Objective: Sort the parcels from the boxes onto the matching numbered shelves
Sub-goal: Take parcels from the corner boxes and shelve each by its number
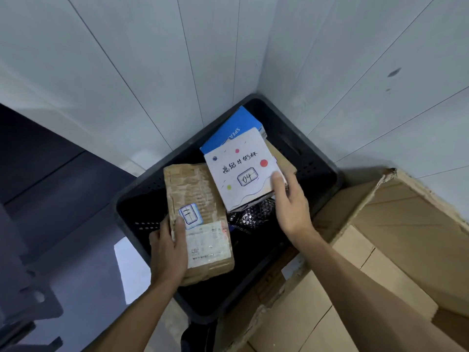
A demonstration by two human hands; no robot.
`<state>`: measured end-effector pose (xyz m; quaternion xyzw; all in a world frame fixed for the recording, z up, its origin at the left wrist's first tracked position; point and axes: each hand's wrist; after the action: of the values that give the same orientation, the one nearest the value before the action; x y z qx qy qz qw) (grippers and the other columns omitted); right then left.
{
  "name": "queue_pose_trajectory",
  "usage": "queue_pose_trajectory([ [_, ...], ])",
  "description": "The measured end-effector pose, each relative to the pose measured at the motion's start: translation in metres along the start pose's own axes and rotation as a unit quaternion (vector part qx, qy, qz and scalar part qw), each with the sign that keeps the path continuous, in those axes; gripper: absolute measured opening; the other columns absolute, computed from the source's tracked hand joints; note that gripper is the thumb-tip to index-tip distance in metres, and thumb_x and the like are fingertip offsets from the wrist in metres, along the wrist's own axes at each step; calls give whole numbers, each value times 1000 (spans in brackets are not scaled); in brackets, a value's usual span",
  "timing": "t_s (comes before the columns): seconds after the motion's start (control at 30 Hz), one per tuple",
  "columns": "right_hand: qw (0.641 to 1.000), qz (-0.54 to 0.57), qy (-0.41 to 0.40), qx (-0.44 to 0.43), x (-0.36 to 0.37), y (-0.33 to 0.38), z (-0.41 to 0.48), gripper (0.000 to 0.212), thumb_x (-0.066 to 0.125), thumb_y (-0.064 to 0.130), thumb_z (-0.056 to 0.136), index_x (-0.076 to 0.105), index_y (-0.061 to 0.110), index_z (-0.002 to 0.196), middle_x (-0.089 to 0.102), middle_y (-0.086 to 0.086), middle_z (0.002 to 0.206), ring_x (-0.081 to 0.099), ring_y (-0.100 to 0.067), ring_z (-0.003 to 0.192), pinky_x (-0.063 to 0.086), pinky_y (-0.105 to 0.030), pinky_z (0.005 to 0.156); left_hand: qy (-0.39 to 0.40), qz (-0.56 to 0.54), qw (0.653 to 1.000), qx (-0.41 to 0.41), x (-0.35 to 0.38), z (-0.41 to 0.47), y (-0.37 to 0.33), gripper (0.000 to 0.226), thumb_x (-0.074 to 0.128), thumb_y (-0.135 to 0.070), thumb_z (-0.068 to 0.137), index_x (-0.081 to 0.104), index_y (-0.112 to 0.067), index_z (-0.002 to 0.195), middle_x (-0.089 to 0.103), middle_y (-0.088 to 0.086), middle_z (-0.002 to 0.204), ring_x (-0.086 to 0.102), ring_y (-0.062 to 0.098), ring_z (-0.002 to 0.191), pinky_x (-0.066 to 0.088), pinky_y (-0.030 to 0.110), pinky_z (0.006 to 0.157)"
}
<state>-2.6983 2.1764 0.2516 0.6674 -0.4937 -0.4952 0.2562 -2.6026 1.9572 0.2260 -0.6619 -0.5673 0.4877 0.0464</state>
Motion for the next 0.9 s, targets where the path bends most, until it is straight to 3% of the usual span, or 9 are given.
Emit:
queue_pose_trajectory([
  [0.13,1000,-12,-6,-13,-1,-2,-2,52,41,57,101,49,29,144,56,2,137,53,-8,113,39,-26,97,23,9,1000,8,5,12,13,67,25,-71,95,41,-31,146,44,10,137,49,24,117,35,35,93],
  [0.2,999,-28,-5,-25,-1,-2,-3,59,39,60,97,49,26,144,57,1,137,53,-11,118,42,-30,101,25,12,1000,14,6,17,18,70,25,-74,94,41,-30,145,46,11,136,50,27,120,40,39,95],
  [0.33,996,-64,2,-56,4,-4,-7,70,31,65,92,42,25,148,55,3,142,48,-19,130,42,-42,107,33,16,999,10,7,22,15,56,28,-60,100,43,-29,145,44,12,137,46,28,126,33,34,92],
  [0.5,992,-94,21,-78,4,-9,-6,58,30,51,99,28,37,156,47,6,149,40,-15,135,32,-28,101,41,-5,999,19,14,34,14,53,30,-58,102,49,-26,140,47,10,136,46,26,127,32,33,100],
  [0.57,992,-96,26,-74,4,-10,-7,58,29,51,99,26,38,156,47,6,148,39,-15,135,31,-28,101,66,-46,997,15,16,34,21,69,32,-78,89,45,-35,142,51,4,137,50,23,127,37,42,109],
  [0.63,993,-91,26,-73,3,-11,-7,58,28,50,99,25,38,156,47,6,146,37,-13,136,29,-28,103,110,-72,991,22,17,31,25,84,51,-87,72,37,-46,144,51,-5,141,52,17,127,41,46,109],
  [0.7,993,-89,21,-73,3,-11,-6,56,29,49,101,25,40,156,48,5,144,37,-12,135,29,-27,103,145,-67,986,49,17,27,25,110,80,-73,55,27,-45,147,47,-9,146,50,13,129,42,43,109],
  [0.8,993,-92,16,-74,4,-11,-6,56,27,49,101,25,41,156,49,4,142,38,-12,132,29,-26,102,178,-47,978,96,16,30,31,141,96,-50,39,13,-42,153,39,-4,150,45,13,134,43,43,111],
  [0.9,993,-93,16,-68,4,-13,-6,58,25,53,98,25,42,155,49,3,143,39,-10,131,30,-26,101,234,-16,963,131,11,35,40,157,100,-39,41,-6,-39,156,28,-4,157,35,12,142,39,21,110],
])
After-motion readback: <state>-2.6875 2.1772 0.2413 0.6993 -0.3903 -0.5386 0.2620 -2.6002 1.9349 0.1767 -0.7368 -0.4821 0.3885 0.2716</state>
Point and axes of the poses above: each hand's wrist, its own z-axis towards the middle knuckle, its own x-axis out of the palm, y = z × x
